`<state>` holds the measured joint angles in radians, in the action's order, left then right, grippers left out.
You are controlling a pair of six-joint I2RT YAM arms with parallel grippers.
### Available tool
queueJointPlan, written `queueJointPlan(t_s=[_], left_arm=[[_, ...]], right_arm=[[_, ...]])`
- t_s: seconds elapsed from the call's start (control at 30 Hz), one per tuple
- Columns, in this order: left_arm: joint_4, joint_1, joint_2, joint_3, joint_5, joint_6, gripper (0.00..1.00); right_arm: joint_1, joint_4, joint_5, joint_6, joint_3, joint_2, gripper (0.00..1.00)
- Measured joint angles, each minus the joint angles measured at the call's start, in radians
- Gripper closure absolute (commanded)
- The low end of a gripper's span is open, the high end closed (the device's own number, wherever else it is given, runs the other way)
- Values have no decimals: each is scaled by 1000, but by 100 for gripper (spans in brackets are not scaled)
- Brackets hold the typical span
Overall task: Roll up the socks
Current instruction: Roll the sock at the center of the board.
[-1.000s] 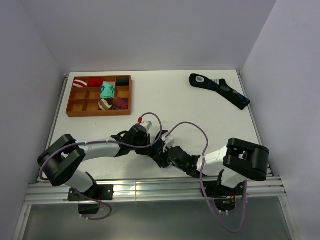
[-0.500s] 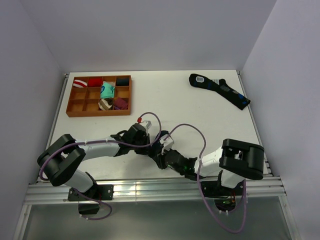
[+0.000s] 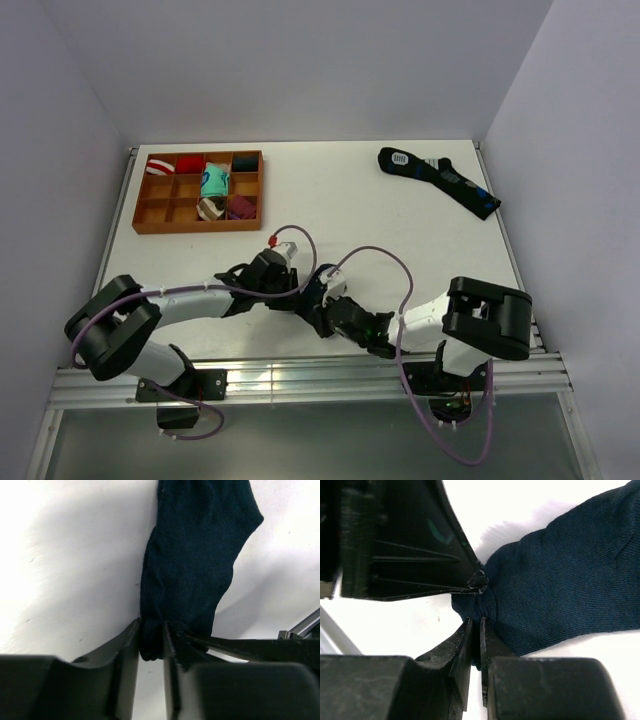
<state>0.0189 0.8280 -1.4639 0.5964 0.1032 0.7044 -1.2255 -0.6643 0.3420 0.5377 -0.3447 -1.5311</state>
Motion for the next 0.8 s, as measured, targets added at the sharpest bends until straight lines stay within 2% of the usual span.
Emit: queueJointPlan(t_s=[0.2, 0.57, 0.8], left_arm=[[16, 0, 102, -54, -62, 19, 58], [161, 7, 228, -204, -163, 41, 59], [287, 90, 230, -264, -220, 41, 55]], right_arm=[[65, 51, -124, 50, -15, 16, 86], [250, 177, -428, 143, -71, 20, 87], [385, 244, -600, 185, -73, 31, 87]])
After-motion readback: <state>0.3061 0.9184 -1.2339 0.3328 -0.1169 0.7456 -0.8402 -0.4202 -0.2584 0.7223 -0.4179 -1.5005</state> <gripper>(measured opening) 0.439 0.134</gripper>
